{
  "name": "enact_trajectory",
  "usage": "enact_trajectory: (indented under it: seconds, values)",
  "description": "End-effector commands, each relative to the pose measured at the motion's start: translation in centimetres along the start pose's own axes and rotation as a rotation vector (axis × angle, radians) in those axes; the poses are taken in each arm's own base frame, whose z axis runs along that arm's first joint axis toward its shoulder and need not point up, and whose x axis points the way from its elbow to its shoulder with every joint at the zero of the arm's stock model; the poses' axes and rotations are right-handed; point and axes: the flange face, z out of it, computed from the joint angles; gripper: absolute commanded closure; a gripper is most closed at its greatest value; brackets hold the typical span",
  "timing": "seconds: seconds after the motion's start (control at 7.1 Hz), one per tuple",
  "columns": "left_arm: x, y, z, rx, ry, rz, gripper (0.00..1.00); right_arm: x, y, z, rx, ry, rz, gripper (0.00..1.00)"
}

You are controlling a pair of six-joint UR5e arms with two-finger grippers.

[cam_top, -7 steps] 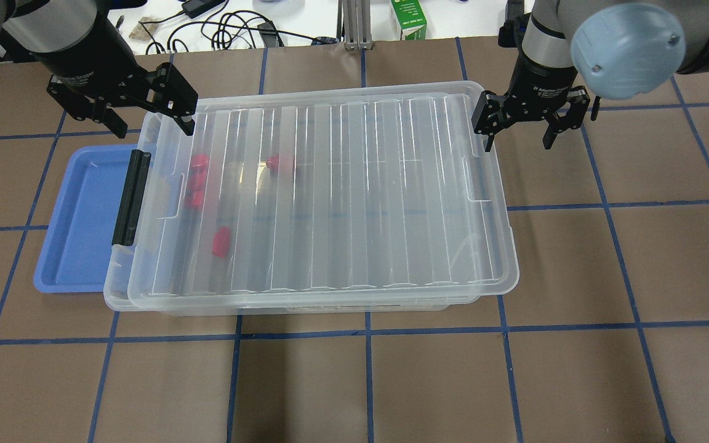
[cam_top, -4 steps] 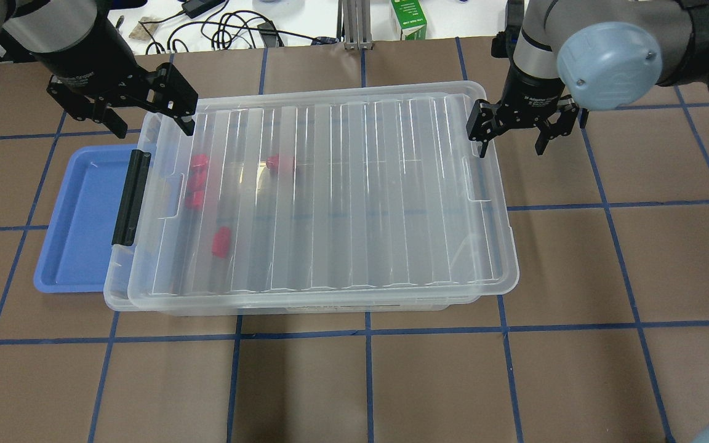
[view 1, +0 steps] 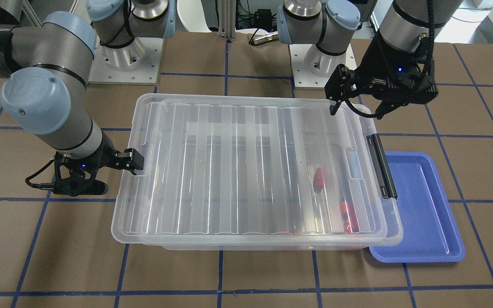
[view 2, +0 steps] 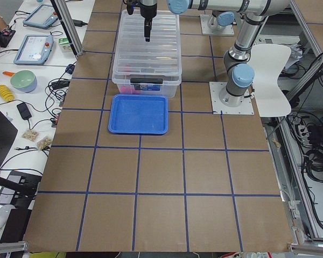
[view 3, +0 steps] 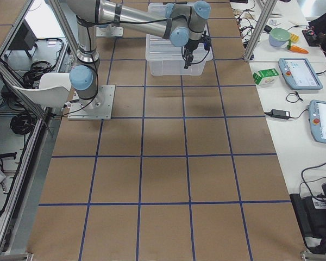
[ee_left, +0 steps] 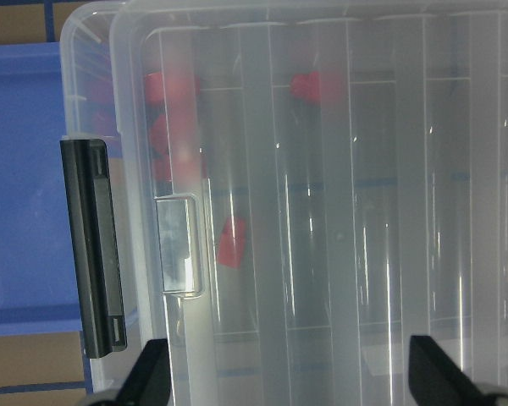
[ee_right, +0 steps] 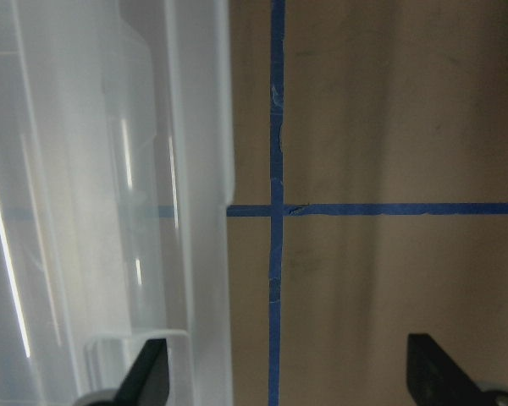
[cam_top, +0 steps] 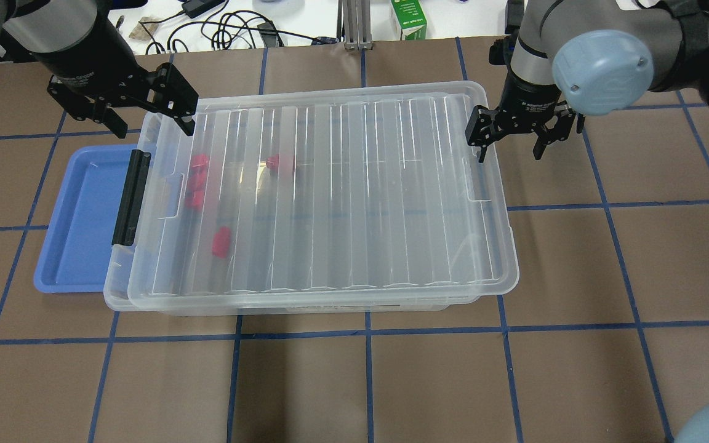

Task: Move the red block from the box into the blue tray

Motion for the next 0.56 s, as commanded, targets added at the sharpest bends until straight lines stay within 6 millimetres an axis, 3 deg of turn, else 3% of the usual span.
enact_trajectory:
  seconds: [0.0, 0.42]
  values:
    - [0.0, 0.0, 0.1, -0.001, 0.001, -0.001, 0.00, 0.3, -0.6, 0.0, 0.022, 0.011, 0.003, 0.00]
    - [0.0, 0.0, 0.1, -0.001, 0.001, 0.000, 0.00, 1.9, -1.0, -0.2, 0.024, 0.011, 0.018, 0.00]
